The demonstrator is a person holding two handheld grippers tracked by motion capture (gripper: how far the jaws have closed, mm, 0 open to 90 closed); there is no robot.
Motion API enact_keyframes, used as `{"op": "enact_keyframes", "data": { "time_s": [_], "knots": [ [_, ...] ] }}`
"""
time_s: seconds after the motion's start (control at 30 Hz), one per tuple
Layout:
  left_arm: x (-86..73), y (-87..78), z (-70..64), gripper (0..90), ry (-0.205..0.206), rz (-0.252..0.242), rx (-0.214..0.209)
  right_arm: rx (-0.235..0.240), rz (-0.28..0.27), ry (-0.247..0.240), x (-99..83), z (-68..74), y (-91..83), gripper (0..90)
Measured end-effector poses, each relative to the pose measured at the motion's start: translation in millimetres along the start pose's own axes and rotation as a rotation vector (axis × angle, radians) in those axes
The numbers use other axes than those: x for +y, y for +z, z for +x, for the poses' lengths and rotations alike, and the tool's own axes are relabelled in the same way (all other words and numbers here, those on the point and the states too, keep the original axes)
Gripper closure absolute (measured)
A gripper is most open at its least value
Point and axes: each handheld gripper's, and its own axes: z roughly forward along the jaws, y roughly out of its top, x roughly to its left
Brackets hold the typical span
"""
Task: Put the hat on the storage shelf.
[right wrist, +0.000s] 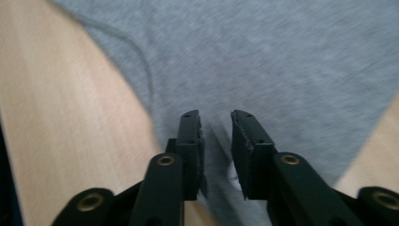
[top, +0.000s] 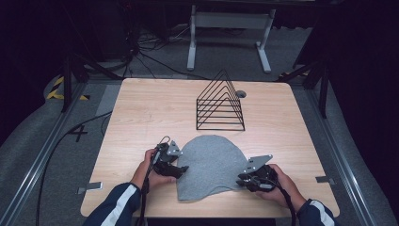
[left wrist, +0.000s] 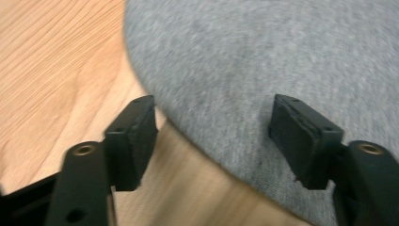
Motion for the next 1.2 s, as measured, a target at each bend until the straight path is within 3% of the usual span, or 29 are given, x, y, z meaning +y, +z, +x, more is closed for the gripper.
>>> {"op": "enact_keyframes", "data": {
  "time_s": [0.07, 0.17, 0.2, 0.23, 0.33, 0.4, 0.5, 0.53, 0.57, 0.63, 0.77, 0.87, 0.93, 1.0, 1.13, 1.2],
  "knots": [
    [-0.9, -0.9, 3.7, 27.5, -0.026, -0.009, 0.024, -0.021, -0.049, 0.028, 4.1, -9.7, -4.4, 63.8],
    [-1.5, -1.3, 7.9, 26.3, -0.049, -0.023, 0.019, -0.085, -0.097, 0.064, 15.0, -30.6, -5.3, 54.7],
    [-1.6, 0.4, 12.2, 25.7, -0.070, -0.040, 0.022, -0.101, -0.103, 0.075, 18.1, -38.1, -3.2, 50.4],
    [-0.3, 0.0, 15.6, 25.7, -0.080, -0.020, 0.013, -0.114, -0.105, 0.091, 20.3, -45.3, 0.2, 47.6],
    [2.6, -0.7, 26.0, 25.5, -0.145, -0.080, -0.021, -0.121, -0.096, 0.147, 26.6, -67.0, 12.2, 42.5],
    [5.4, 3.0, 29.7, 25.6, -0.133, -0.057, -0.018, -0.103, -0.104, 0.170, 30.9, -77.0, 18.7, 39.6],
    [6.0, 9.0, 29.7, 24.6, -0.124, -0.050, -0.019, -0.116, -0.104, 0.170, 36.1, -82.6, 25.1, 42.1],
    [7.1, 9.8, 29.1, 24.7, -0.116, -0.044, -0.015, -0.094, -0.117, 0.167, 40.8, -86.5, 31.3, 36.5],
    [7.9, 10.3, 28.6, 24.7, -0.115, -0.042, -0.010, -0.094, -0.117, 0.167, 40.8, -86.5, 31.3, 36.5],
    [9.2, 12.9, 24.4, 24.6, -0.066, -0.033, 0.015, -0.098, -0.114, 0.180, 43.7, -89.2, 36.7, 35.1],
    [12.2, 14.7, 22.8, 23.4, -0.050, -0.021, 0.012, -0.130, -0.042, 0.182, 42.9, -91.3, 50.5, 30.6],
    [15.1, 14.6, 23.3, 25.1, -0.038, -0.003, 0.005, -0.104, -0.052, 0.195, 39.9, -94.0, 48.7, 38.1],
    [19.1, 13.9, 23.7, 26.7, -0.028, 0.024, -0.008, -0.085, -0.041, 0.179, 40.3, -92.8, 45.5, 50.2],
    [21.8, 14.5, 23.5, 34.5, -0.020, 0.027, -0.016, -0.081, -0.052, 0.166, 41.4, -90.0, 46.6, 57.4],
    [26.1, 14.2, 27.8, 48.4, -0.026, 0.036, -0.018, -0.092, -0.055, 0.196, 45.6, -88.9, 49.0, 69.7],
    [27.9, 15.6, 30.8, 57.1, -0.030, 0.027, -0.028, -0.074, -0.060, 0.219, 45.7, -89.7, 48.8, 76.9]
  ]
}}
